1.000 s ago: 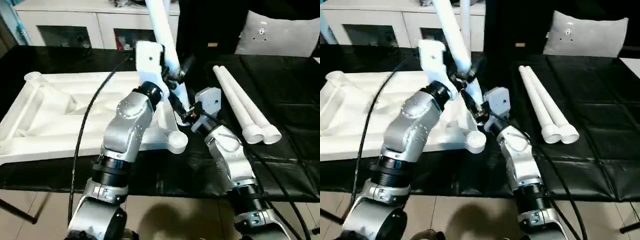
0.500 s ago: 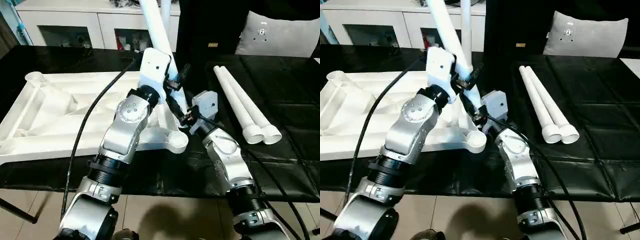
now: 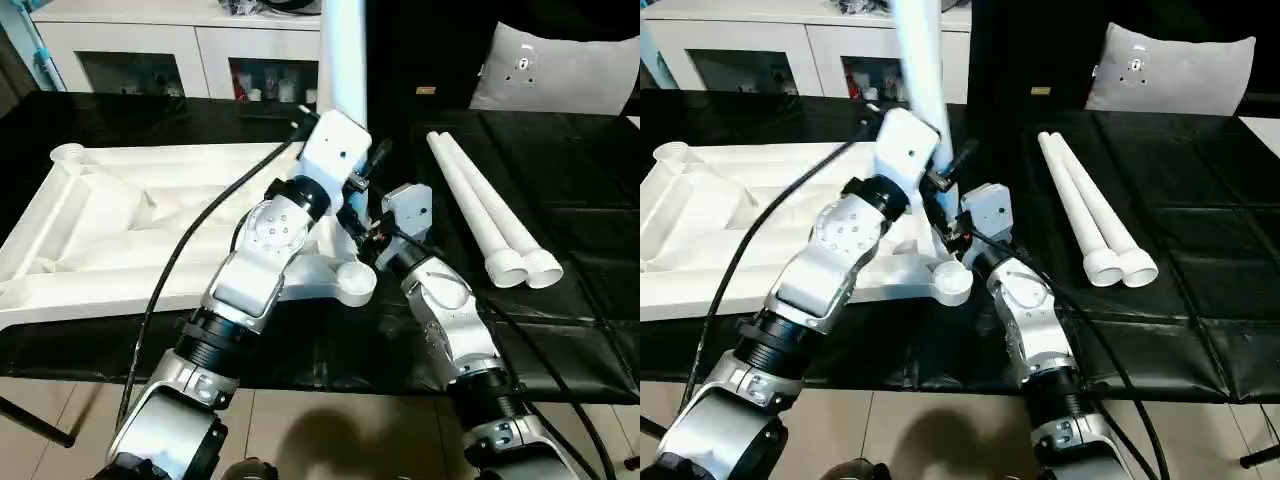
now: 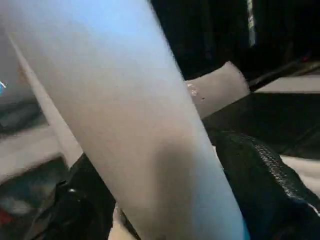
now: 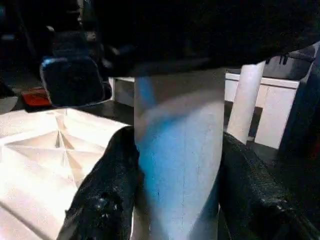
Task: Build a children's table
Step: Pick table leg
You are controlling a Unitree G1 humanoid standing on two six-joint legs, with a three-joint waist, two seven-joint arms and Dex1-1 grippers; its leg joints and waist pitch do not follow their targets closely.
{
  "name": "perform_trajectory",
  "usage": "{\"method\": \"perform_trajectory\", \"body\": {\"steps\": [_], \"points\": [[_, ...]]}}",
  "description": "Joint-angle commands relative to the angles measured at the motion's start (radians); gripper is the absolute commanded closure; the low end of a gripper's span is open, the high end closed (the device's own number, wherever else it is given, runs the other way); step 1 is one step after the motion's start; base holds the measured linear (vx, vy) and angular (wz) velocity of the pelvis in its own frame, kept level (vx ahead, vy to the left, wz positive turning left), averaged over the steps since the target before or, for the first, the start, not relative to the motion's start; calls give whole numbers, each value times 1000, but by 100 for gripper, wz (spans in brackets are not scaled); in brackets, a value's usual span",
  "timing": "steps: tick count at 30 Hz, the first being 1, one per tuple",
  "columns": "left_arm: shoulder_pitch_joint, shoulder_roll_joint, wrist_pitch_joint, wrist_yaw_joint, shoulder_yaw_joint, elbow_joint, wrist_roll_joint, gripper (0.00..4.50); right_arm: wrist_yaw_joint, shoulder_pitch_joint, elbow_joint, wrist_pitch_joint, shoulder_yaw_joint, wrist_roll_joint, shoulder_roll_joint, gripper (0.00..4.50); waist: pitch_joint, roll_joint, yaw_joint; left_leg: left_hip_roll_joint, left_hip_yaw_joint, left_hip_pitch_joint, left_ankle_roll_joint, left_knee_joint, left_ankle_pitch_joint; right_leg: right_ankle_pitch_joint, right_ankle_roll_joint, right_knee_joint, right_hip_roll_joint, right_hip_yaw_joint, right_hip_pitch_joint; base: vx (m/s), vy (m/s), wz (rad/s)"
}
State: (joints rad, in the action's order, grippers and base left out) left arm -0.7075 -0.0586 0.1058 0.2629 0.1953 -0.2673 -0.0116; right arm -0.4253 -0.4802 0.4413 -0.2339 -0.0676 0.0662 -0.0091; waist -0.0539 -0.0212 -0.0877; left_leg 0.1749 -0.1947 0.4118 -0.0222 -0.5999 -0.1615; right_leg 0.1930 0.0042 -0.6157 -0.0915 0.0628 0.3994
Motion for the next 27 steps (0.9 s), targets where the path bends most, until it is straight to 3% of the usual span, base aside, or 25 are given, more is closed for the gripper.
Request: {"method": "perform_trajectory", "body": {"steps": [1,4,8,9,15,27], "points": [[12,-9,27,44,-37,-19,-36,159,-24,-14,-17,-34,1,-4,-12,264,79,2,1,52,25,-34,47,66,-170,28,-233,58,-55,-40,-44,0,0,0],[26,-12,42,138,-45,5,-116,172,-57,-8,-15,-34,-4,16,-22,264,79,5,1,53,25,-33,55,66,-170,30,-234,57,-57,-40,-45,0,0,0],[38,4,129,220,-96,43,-250,186,-96,7,-10,-40,-19,25,-37,264,78,5,1,53,22,-34,59,64,-166,27,-249,55,-56,-41,-45,0,0,0],[37,15,176,233,-118,54,-298,208,-97,10,-2,-44,-22,19,-42,264,77,6,-1,54,22,-34,60,64,-164,25,-253,54,-56,-41,-44,0,0,0],[46,59,242,250,-149,87,-395,247,-86,6,17,-46,-9,21,-43,264,74,6,2,54,23,-35,49,68,-199,84,-236,63,-56,-41,-44,0,0,0],[50,52,262,243,-155,87,-375,260,-85,-13,52,-61,0,29,-45,264,75,8,2,54,24,-34,58,67,-186,87,-227,65,-56,-42,-45,0,0,0]]}}
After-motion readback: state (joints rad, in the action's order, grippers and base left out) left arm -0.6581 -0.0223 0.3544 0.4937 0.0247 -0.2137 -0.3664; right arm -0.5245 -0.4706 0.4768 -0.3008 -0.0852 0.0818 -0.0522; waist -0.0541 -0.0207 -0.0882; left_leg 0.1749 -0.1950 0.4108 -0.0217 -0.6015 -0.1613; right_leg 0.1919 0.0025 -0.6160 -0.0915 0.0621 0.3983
